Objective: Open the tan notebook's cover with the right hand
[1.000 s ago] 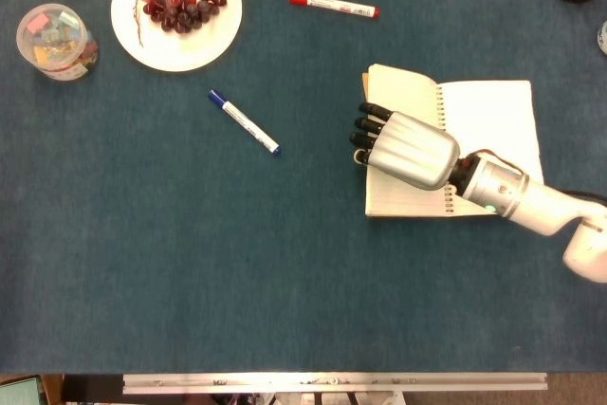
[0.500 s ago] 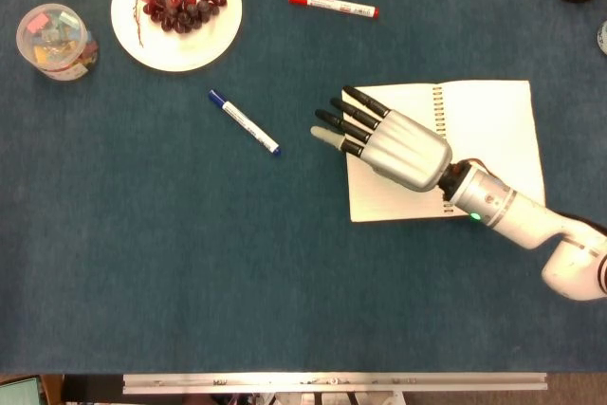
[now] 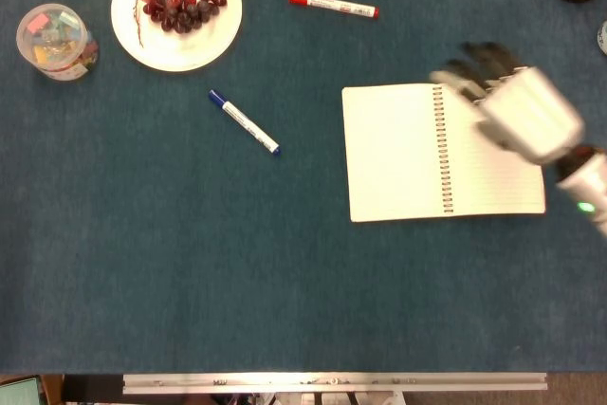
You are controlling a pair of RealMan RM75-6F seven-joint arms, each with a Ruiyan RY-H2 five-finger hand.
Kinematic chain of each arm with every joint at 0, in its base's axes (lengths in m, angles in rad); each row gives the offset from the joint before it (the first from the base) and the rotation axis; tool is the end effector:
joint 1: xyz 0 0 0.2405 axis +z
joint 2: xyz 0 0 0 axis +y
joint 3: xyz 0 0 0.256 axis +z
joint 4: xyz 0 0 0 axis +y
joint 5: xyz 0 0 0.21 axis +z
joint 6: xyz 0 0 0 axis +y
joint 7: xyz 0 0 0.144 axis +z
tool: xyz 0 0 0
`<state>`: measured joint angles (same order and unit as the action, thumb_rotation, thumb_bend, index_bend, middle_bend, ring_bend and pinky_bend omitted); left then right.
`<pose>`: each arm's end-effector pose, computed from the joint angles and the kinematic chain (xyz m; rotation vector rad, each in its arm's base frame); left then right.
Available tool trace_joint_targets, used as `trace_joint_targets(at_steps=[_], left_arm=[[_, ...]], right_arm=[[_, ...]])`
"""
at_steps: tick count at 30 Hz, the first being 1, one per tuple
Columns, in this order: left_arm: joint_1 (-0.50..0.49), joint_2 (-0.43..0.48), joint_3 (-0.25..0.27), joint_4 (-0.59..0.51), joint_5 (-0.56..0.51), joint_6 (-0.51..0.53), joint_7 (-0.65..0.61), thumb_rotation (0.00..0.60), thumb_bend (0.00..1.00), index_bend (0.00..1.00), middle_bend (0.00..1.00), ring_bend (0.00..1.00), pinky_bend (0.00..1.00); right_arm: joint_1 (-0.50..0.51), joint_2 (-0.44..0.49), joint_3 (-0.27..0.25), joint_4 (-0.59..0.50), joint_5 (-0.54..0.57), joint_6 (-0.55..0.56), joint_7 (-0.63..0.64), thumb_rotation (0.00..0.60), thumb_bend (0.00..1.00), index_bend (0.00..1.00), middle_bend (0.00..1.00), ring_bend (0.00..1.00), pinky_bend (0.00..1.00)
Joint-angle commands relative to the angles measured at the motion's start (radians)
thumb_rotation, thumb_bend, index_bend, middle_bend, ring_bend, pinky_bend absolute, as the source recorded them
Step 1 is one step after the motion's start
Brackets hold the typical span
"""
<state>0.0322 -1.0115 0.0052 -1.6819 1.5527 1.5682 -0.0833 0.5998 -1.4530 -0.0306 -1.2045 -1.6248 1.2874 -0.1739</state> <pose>-0.3153 0.1328 0.1872 -1.3284 -0.9668 -0.8969 -0.2271 -0.3137 0.0415 1.9552 -0.3784 0.9396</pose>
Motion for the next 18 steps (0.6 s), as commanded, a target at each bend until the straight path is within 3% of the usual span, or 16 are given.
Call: trace_joint_targets(at_steps=[1,6,18], left_arm=[[-0.012,-0.024,-0.012,0.017,0.002,-0.001,0.019,0.6,0.41,0.25,0.15,0.18,0.11],[-0.029,-0.063,-0.028,0.046,0.005,-0.002,0.045,0.6,0.41,0.25,0.15,0.18,0.11],[-0.046,-0.107,-0.038,0.078,0.029,0.017,0.053,0.6,0.41,0.25,0.15,0.18,0.11]], right_arm=[[-0.098,0.102,0.003,-0.089,0.071,0.065,-0.045,0.6,0.29,0.39,0.37,0.25,0.34],[-0.2,0.172,0.001,-0.145,0.114,0.149,-0.041,0.6,0.29,0.49,0.41,0.32,0.39],[-0.358,0.227,-0.012,-0.201,0.133,0.261,-0.044,0.6,0.29,0.51,0.42,0.32,0.4]])
